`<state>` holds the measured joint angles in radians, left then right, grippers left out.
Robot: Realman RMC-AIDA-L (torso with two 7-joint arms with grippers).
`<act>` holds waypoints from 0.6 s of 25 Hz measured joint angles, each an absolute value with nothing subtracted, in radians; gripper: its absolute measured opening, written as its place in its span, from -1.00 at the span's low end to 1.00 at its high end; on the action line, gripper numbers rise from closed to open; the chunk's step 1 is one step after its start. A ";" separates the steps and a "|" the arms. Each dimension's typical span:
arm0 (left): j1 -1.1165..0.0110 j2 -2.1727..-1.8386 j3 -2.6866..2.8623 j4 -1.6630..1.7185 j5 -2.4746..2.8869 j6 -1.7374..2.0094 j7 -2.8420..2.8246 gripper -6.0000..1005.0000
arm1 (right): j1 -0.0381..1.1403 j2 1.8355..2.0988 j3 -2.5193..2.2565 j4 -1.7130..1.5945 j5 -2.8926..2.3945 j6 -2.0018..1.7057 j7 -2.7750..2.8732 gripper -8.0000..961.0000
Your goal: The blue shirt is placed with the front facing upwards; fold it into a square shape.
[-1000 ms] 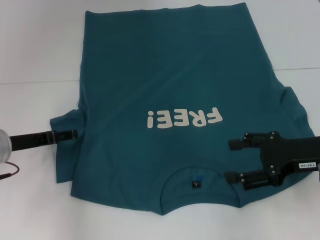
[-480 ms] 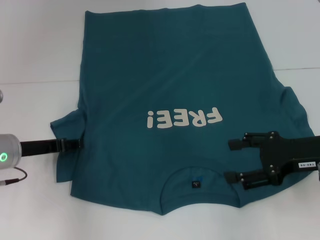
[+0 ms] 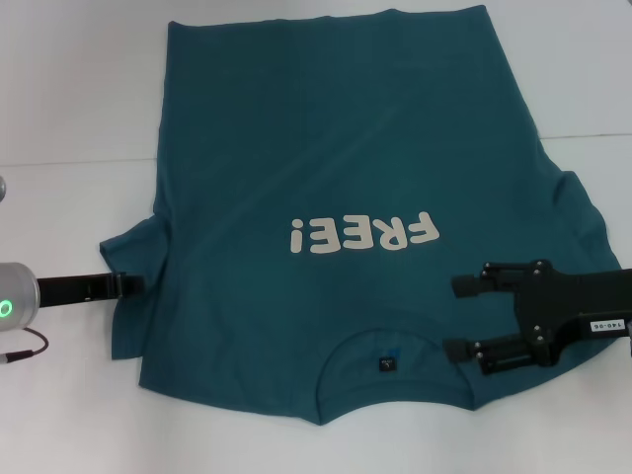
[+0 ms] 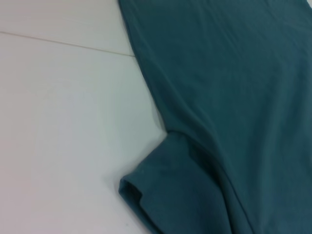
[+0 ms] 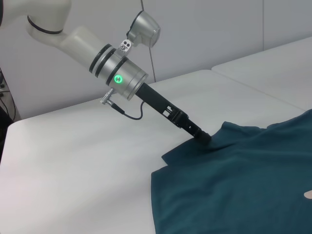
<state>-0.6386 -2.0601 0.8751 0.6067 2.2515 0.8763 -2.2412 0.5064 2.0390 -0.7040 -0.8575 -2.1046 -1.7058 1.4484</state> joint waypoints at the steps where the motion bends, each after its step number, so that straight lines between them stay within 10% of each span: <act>1: -0.639 -2.060 0.876 0.607 2.252 0.876 -2.240 -0.04 | 0.506 2.039 -0.704 -0.857 -2.105 -1.706 1.449 0.92; 15: -0.653 -2.047 0.883 0.628 2.280 0.855 -2.188 -0.93 | 0.508 2.038 -0.697 -0.858 -2.105 -1.706 1.462 0.91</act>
